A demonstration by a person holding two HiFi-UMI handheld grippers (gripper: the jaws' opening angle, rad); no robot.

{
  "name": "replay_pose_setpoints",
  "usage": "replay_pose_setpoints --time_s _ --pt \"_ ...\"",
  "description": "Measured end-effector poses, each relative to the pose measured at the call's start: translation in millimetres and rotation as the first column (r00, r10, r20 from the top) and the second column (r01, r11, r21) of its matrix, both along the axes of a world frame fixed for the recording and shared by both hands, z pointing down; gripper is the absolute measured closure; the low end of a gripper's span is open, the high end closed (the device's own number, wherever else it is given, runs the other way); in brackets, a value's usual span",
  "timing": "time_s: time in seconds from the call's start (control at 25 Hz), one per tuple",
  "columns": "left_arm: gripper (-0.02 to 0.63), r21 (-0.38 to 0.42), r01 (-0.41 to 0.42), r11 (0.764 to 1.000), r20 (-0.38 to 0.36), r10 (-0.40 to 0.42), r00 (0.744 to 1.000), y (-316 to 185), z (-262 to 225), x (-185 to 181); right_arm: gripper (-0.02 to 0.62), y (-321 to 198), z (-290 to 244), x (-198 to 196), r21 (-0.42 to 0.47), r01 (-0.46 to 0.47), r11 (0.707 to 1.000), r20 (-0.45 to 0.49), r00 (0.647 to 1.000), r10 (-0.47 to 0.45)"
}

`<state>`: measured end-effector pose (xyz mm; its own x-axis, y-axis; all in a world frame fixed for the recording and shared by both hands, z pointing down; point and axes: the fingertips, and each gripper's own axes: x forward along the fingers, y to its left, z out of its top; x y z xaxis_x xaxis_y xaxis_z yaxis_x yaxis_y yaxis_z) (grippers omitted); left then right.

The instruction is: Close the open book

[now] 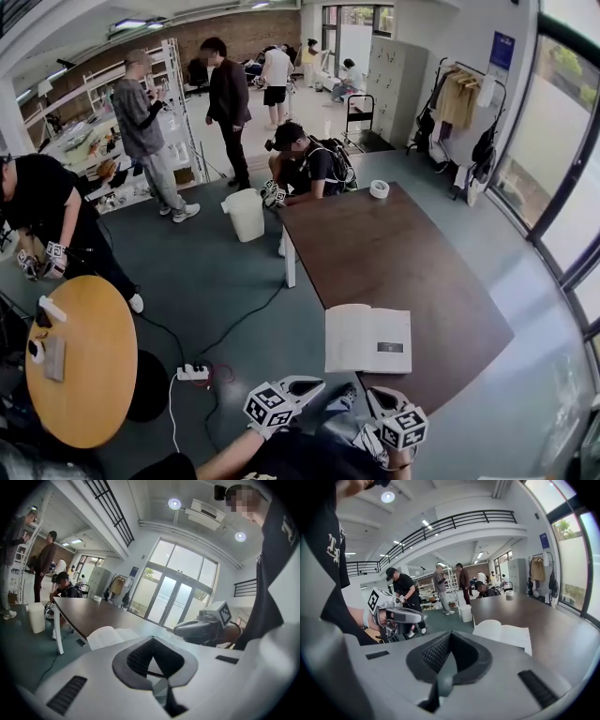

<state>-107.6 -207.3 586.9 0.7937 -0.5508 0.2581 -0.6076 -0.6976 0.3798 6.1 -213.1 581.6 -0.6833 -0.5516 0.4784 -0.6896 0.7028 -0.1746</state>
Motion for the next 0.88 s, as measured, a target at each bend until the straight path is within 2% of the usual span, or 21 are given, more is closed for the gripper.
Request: replay_pose_setpoints --time_s 0.32,0.6,0.88 --pt "0.600 0.006 0.010 1.000 -0.012 -0.010 1.000 -31 0 8 0.607 -22 4 13 -0.009 -0.007 1.000 0.001 1.000 0.007" --pt "0.600 0.015 0.013 1.000 -0.024 -0.013 1.000 -44 24 -2 0.607 -41 32 9 0.017 -0.011 1.000 0.008 1.000 0.011" --pt "0.600 -0.036 0.007 0.999 -0.026 -0.008 1.000 -62 57 1 0.607 -44 59 27 -0.017 -0.061 0.998 0.005 0.998 0.061"
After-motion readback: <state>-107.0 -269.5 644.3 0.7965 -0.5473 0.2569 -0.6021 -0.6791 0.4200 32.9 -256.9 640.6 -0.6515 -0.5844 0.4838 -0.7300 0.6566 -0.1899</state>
